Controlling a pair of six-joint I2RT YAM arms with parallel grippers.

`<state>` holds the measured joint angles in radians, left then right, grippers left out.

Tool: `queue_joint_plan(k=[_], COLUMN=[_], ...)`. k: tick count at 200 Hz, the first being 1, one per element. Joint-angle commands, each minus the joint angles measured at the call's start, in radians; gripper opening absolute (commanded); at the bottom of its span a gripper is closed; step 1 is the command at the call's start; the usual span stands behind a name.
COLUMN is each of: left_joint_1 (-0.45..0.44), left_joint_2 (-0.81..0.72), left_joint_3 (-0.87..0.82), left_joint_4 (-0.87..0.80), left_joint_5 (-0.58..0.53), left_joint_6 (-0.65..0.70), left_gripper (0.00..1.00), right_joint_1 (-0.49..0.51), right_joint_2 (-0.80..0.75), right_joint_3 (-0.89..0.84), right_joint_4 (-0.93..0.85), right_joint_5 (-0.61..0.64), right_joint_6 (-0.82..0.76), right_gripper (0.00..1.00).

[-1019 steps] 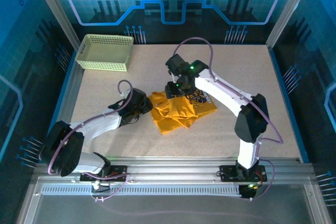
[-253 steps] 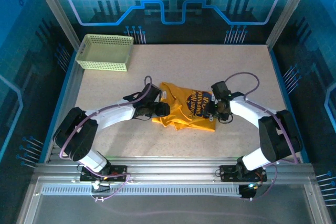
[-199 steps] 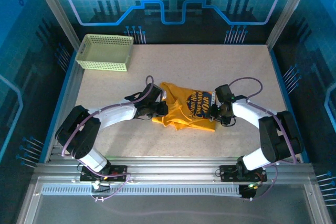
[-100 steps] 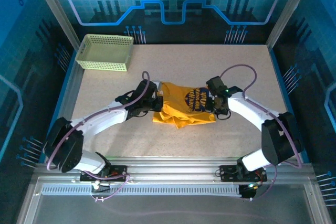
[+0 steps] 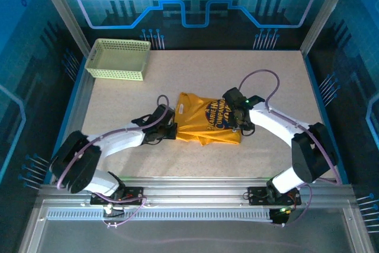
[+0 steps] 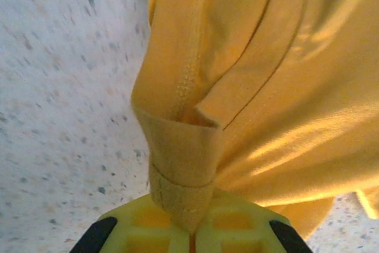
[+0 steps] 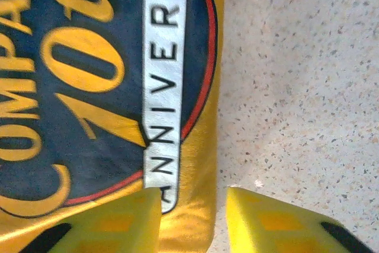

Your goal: Fold the inside-out t-shirt

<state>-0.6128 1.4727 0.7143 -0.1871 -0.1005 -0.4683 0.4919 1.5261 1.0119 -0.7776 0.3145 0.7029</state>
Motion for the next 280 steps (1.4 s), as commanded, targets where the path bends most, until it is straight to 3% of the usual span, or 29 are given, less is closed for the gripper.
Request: queue_joint_plan(k=[1, 44, 95, 106, 130, 151, 166, 187, 217, 258, 271, 280], left_joint_1=[-0.002, -0.004, -0.004, -0.004, -0.004, -0.003, -0.004, -0.009, -0.037, -0.047, -0.049, -0.047], left_joint_2=[0.070, 0.054, 0.043, 0.033, 0.019, -0.013, -0.047, -0.095, -0.153, -0.111, -0.045, -0.007], left_joint_3=[0.009, -0.029, -0.006, 0.008, 0.043, 0.056, 0.046, -0.003, -0.051, -0.013, 0.001, 0.017], left_joint_4=[0.013, 0.072, 0.053, 0.042, 0.018, 0.017, 0.022, 0.046, 0.075, 0.020, -0.010, -0.050], left_joint_5=[0.101, 0.121, 0.080, 0.059, 0.007, -0.049, -0.078, -0.112, -0.126, -0.179, -0.173, -0.177], left_joint_6=[-0.072, -0.119, -0.105, -0.095, -0.061, -0.033, -0.029, -0.038, -0.001, -0.019, -0.051, -0.076], left_gripper=[0.09, 0.23, 0.24, 0.23, 0.10, 0.05, 0.05, 0.05, 0.06, 0.24, 0.36, 0.39], right_joint_1=[-0.045, -0.121, -0.129, -0.130, -0.128, -0.126, -0.114, -0.079, -0.029, -0.014, -0.014, -0.012], right_joint_2=[-0.026, -0.126, -0.082, -0.079, -0.102, -0.154, -0.193, -0.225, -0.215, -0.126, -0.115, -0.117], right_joint_3=[-0.045, -0.186, -0.292, -0.294, -0.273, -0.241, -0.213, -0.191, -0.209, -0.217, -0.212, -0.203], right_joint_4=[0.047, 0.148, 0.252, 0.261, 0.209, 0.129, 0.073, 0.009, 0.012, 0.050, 0.066, 0.069], right_joint_5=[-0.095, -0.272, -0.384, -0.388, -0.320, -0.212, -0.149, -0.086, -0.100, -0.106, -0.116, -0.123], right_joint_6=[0.002, -0.003, 0.059, 0.063, 0.065, 0.045, 0.031, 0.037, 0.065, 0.074, 0.065, 0.052], right_gripper=[0.43, 0.52, 0.51, 0.42, 0.20, 0.09, 0.07, 0.07, 0.07, 0.15, 0.23, 0.30])
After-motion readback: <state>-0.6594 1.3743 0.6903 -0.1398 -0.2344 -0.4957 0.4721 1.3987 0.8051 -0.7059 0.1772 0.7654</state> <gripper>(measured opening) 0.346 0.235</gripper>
